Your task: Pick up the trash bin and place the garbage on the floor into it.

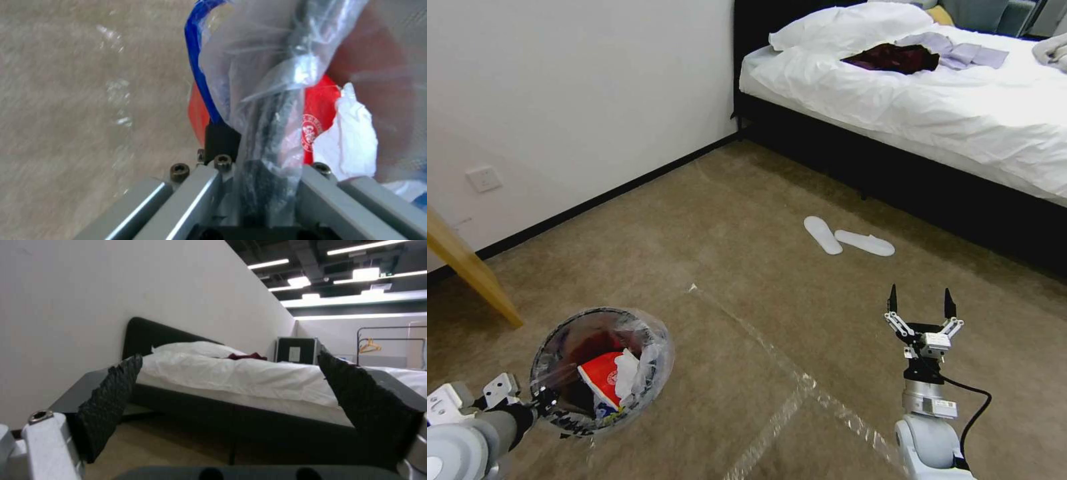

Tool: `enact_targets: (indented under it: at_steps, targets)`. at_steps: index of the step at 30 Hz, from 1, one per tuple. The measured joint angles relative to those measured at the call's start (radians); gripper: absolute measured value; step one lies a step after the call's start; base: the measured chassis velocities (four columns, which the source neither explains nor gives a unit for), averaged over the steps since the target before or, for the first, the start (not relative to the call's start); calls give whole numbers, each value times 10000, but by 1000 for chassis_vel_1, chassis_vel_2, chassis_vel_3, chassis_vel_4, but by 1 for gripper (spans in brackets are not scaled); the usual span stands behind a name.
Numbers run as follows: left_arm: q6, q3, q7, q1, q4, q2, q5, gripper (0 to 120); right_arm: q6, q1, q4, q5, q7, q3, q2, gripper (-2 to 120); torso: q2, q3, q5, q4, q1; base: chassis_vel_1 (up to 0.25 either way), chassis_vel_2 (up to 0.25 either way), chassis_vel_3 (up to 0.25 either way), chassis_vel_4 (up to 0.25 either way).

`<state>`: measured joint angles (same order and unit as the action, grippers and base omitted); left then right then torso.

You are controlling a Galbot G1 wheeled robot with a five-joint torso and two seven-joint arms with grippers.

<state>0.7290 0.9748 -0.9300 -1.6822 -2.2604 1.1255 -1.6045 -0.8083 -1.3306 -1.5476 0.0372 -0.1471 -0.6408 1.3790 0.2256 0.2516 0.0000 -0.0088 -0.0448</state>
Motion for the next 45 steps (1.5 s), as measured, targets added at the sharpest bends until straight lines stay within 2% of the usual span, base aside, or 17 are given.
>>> enact_targets:
  at_steps: [7,12,13,21,25,45]
  targets:
    - [-174,-247,-7,160,173,11,144,0,1,56,57,-159,-30,20,71,100,1,1,3,2,-1,-194,214,197,-201]
    - [-211,-251,-24,207,198,-34,130,0,1,58,124,-215,-57,59,87,100,0,0,8,-1,-1,-193,170,177,-190]
    - [-220,-266,-30,208,248,-25,141,0,1,72,131,-239,-76,78,89,100,1,1,-3,-3,-1,-156,167,141,-169]
    - [-291,-436,-95,357,342,-23,210,0,1,185,128,-326,-129,200,108,100,0,0,6,2,1,-152,166,158,-156]
    - [-337,-467,-191,422,353,-66,183,0,1,199,91,-341,-188,226,116,100,0,0,-2,-3,0,-147,137,136,-154]
    - [-433,-586,-250,485,384,-113,212,0,1,249,254,-643,-372,327,183,100,1,-1,2,0,3,-18,22,20,-17]
